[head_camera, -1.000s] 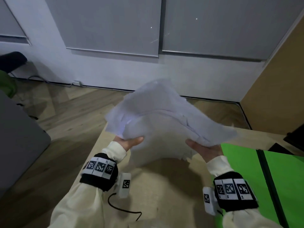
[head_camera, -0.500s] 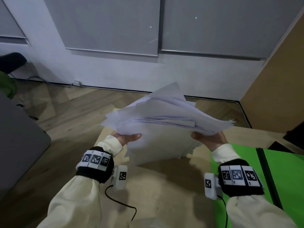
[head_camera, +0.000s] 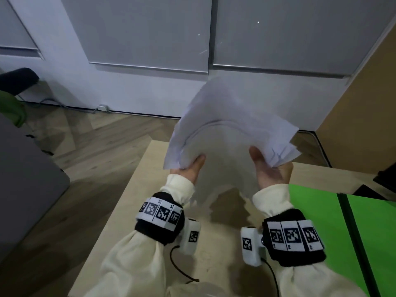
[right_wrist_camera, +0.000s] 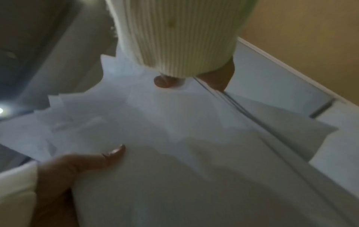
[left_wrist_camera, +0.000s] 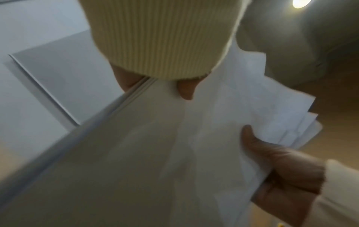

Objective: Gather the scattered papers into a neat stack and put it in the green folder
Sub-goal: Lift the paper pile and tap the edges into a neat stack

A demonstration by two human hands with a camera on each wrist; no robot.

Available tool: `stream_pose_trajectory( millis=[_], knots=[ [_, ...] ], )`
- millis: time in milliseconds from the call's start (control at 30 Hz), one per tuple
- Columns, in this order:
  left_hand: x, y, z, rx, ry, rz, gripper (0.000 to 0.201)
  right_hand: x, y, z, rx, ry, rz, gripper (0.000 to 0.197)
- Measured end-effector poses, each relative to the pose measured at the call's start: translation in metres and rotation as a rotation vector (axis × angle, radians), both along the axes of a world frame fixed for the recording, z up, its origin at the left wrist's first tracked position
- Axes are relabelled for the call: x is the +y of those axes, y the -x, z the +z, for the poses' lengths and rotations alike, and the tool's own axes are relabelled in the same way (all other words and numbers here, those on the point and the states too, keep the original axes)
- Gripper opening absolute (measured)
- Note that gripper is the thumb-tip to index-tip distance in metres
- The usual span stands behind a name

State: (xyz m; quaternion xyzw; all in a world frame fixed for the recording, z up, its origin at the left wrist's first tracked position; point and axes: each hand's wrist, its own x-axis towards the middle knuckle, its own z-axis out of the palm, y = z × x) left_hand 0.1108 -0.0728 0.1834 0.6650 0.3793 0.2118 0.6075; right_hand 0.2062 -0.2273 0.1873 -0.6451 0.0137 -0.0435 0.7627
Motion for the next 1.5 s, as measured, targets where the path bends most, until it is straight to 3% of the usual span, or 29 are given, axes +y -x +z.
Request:
stream_pose_trajectory(
  millis=[100,167,233,267,333,433,533,633,733,833,900,967,1000,1067,1133,1200,1267,1367,1500],
  knots=[
    [-0.006,0.002,0.004,-0.069,-0.098,-0.058,0.045,-0.012,0.000,0.002,0.018,-0.031,-0.005,0.059],
    [-0.002,0.005,-0.004,-0.106,-0.027,-0.045,0.053,-0.017,0.004,-0.001,0.065,-0.076,0.124,0.068],
    [0.004,0.009,-0.009,-0.125,0.091,0.043,0.083,-0.020,0.003,-0.011,0.126,-0.132,0.274,0.060],
    [0.006,0.011,-0.009,-0.165,0.121,0.088,0.086,-0.024,0.000,-0.017,0.147,-0.152,0.309,0.041],
    [0.011,0.010,-0.001,-0.285,0.179,0.222,0.075,-0.028,-0.007,-0.030,0.187,-0.179,0.308,0.027],
    [0.018,0.004,0.013,-0.471,0.332,0.344,0.062,-0.029,-0.008,-0.029,-0.006,0.033,0.307,0.043],
    [0.017,-0.004,0.024,-0.394,0.357,0.364,0.047,-0.031,-0.004,-0.023,-0.068,0.149,0.416,0.032],
    [0.007,-0.011,0.032,-0.316,0.247,0.374,0.037,-0.035,-0.007,-0.027,-0.096,0.260,0.447,0.028],
    [-0.001,-0.016,0.032,-0.322,0.148,0.314,0.028,-0.030,-0.005,-0.023,-0.100,0.304,0.335,0.023],
    [-0.004,-0.012,0.034,-0.464,0.098,0.270,0.025,-0.025,-0.001,-0.018,-0.075,0.142,0.128,0.023],
    [-0.001,-0.007,0.031,-0.578,0.064,0.200,0.054,-0.023,0.004,-0.012,-0.102,0.067,0.084,0.027],
    [-0.001,0.000,0.029,-0.561,0.046,0.148,0.081,-0.022,0.006,-0.011,-0.096,0.039,0.118,0.031],
    [0.000,0.001,0.022,-0.518,0.060,0.130,0.076,-0.020,0.008,-0.012,-0.078,0.048,0.141,0.028],
    [0.001,0.002,0.010,-0.412,0.094,0.163,0.034,-0.017,0.009,-0.017,-0.020,0.090,0.165,0.019],
    [-0.001,0.001,0.003,-0.339,0.112,0.210,0.015,-0.017,0.008,-0.020,0.006,0.116,0.173,0.027],
    [-0.001,-0.002,0.002,-0.337,0.099,0.237,0.016,-0.016,0.008,-0.013,-0.026,0.107,0.178,0.042],
    [0.000,-0.005,0.007,-0.354,0.133,0.295,0.017,-0.015,0.010,-0.001,-0.049,0.053,0.135,0.040],
    [-0.002,-0.011,0.010,-0.406,0.133,0.368,0.029,-0.011,0.014,0.017,-0.173,0.000,-0.002,0.015],
    [-0.012,-0.012,0.011,-0.428,0.125,0.363,0.031,0.003,0.023,0.031,-0.338,0.039,-0.037,0.022]
  ],
)
